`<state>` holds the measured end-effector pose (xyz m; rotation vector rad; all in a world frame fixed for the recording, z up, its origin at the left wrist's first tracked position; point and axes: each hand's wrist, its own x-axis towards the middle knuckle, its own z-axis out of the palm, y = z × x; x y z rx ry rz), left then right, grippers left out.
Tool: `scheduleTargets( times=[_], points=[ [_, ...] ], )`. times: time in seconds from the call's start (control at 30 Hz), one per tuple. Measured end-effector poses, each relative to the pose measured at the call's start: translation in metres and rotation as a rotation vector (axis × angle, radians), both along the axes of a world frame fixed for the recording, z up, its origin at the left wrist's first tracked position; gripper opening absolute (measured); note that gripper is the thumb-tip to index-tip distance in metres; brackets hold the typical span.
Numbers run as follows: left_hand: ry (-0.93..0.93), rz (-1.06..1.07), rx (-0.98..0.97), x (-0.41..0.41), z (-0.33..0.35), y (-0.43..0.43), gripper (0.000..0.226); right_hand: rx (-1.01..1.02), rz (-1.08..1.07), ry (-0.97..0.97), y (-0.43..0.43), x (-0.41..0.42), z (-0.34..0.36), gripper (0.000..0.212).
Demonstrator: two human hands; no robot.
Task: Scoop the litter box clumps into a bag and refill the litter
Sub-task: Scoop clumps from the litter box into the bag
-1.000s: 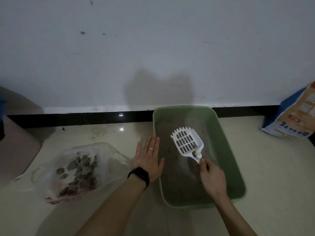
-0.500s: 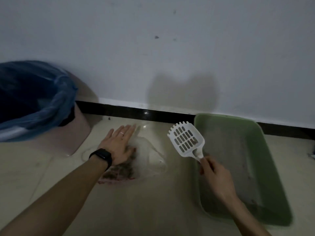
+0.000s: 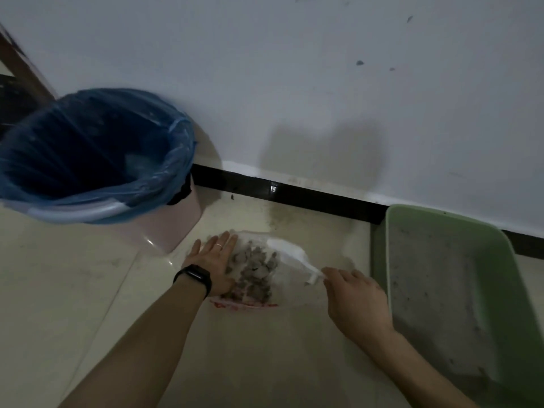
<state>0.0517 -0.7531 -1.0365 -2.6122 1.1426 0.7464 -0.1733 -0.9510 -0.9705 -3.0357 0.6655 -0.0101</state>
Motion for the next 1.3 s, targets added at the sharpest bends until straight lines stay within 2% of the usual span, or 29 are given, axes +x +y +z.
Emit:
scheduleTargets(
  times=[0.1, 0.2, 0.27, 0.37, 0.43, 0.53, 0.63, 0.77, 0.87, 0.93, 1.07, 1.3],
  points=[
    [-0.024, 0.023, -0.09, -0.003, 0.0, -0.023, 0.096, 0.328, -0.304, -0.107, -0.025, -0.025, 0.015, 0.018],
    [0.008, 0.002, -0.247, -0.022, 0.003, -0.067, 0.085, 0.546, -0.635, -0.236, -0.06, -0.073, 0.03, 0.014],
    [0.06, -0.038, -0.328, -0.047, 0.007, -0.102, 0.082, 0.541, -0.797, -0.257, -0.082, -0.112, 0.035, 0.021],
    [0.128, -0.079, -0.444, -0.099, 0.01, -0.15, 0.077, 0.464, -0.933, -0.052, -0.111, -0.166, 0.035, 0.028],
    [0.181, -0.131, -0.503, -0.136, 0.009, -0.178, 0.076, 0.496, -0.963, 0.1, -0.123, -0.189, 0.033, 0.035],
    [0.209, -0.205, -0.541, -0.177, 0.005, -0.208, 0.078, 0.53, -0.951, 0.205, -0.128, -0.202, 0.02, 0.046],
    [0.148, -0.262, -0.508, -0.193, -0.005, -0.22, 0.079, 0.619, -0.897, 0.264, -0.131, -0.187, -0.01, 0.033],
    [0.084, -0.264, -0.484, -0.198, -0.013, -0.222, 0.081, 0.782, -0.876, 0.071, -0.129, -0.13, -0.057, 0.022],
    [0.04, -0.269, -0.46, -0.199, -0.012, -0.224, 0.082, 0.998, -1.014, -0.236, -0.12, -0.098, -0.079, 0.022],
    [0.018, -0.268, -0.456, -0.199, -0.01, -0.224, 0.083, 1.067, -1.09, -0.39, -0.115, -0.097, -0.085, 0.022],
    [0.03, -0.256, -0.467, -0.201, -0.008, -0.224, 0.084, 1.048, -1.123, -0.608, -0.109, -0.124, -0.081, 0.028],
    [-0.002, -0.275, -0.445, -0.2, -0.007, -0.223, 0.084, 0.793, -1.005, -0.651, -0.105, -0.167, -0.063, 0.025]
  ],
)
